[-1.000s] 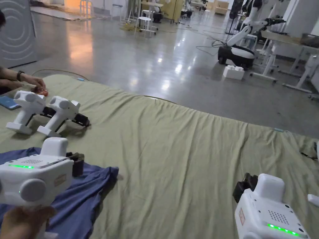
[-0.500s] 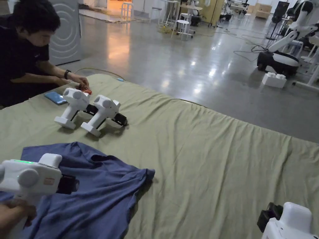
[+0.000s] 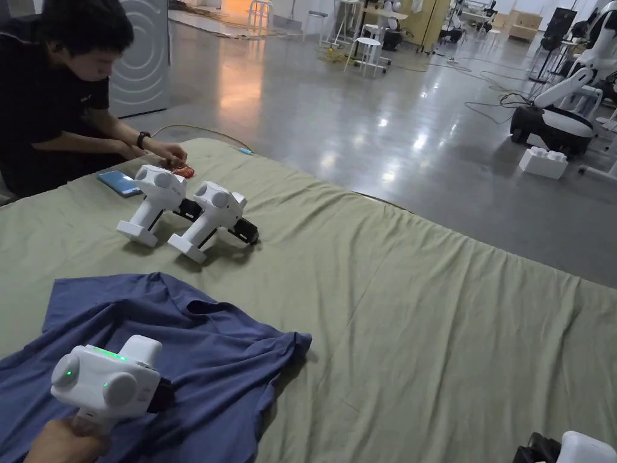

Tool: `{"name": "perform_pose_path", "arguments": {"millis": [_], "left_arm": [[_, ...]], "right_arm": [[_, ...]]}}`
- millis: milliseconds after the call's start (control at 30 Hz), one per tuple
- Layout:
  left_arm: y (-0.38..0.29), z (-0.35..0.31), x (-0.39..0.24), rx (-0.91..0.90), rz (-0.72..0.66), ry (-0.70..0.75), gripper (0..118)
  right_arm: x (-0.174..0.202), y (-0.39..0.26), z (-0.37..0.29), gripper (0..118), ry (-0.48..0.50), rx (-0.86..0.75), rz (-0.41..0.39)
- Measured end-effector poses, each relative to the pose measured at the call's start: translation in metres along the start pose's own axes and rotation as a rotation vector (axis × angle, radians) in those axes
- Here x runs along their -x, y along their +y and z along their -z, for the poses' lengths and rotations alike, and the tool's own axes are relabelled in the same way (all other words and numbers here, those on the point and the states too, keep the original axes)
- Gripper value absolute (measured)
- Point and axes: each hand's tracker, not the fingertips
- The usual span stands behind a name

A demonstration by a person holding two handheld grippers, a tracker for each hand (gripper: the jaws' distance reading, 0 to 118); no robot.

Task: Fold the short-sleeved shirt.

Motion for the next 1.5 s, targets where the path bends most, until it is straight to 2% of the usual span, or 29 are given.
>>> {"name": "perform_pose_path", "arguments": {"millis": [33,67,100,300,433,567,800,900,1133,1333,1500], "left_arm": [[-0.001,-0.002,-0.002,0.0,0.002,0.001,41],[-0.001,-0.003,-0.004,-0.01,0.002,-0.002,9],[-0.001,-0.005,-0.004,-0.023,0.002,-0.011,5],[0.006,0.004,0.019,-0.029,-0.043,-0.036,4],[0.015,-0.031,0.013,-0.177,-0.109,-0.068,4],[0.039,-0.064,0.004,-0.283,-0.119,-0.104,4],[0.11,-0.126,-0.037,-0.507,-0.048,-0.184,4],[0.142,-0.165,-0.069,-0.615,0.019,-0.278,4],[0.185,-0.212,-0.174,-0.718,0.198,-0.445,4],[0.174,-0.215,-0.284,-0.674,0.349,-0.624,4],[0.126,-0.179,-0.366,-0.543,0.425,-0.74,4]], "right_arm": [[0.002,-0.001,0.002,17,0.002,0.006,0.0],[0.004,-0.003,0.002,17,0.004,0.01,-0.002],[0.006,-0.004,0.002,17,0.007,0.013,-0.006],[0.013,-0.002,0.001,17,0.023,0.013,-0.032],[0.012,0.001,0.001,17,0.024,0.005,-0.02],[0.007,0.003,0.001,17,0.026,-0.017,-0.006],[-0.005,0.012,-0.013,17,0.024,-0.068,0.012],[-0.017,0.015,-0.021,17,0.014,-0.093,0.03],[-0.057,0.018,-0.039,17,-0.032,-0.132,0.083],[-0.102,0.009,-0.057,17,-0.109,-0.149,0.118],[-0.14,-0.008,-0.072,17,-0.181,-0.142,0.148]]}}
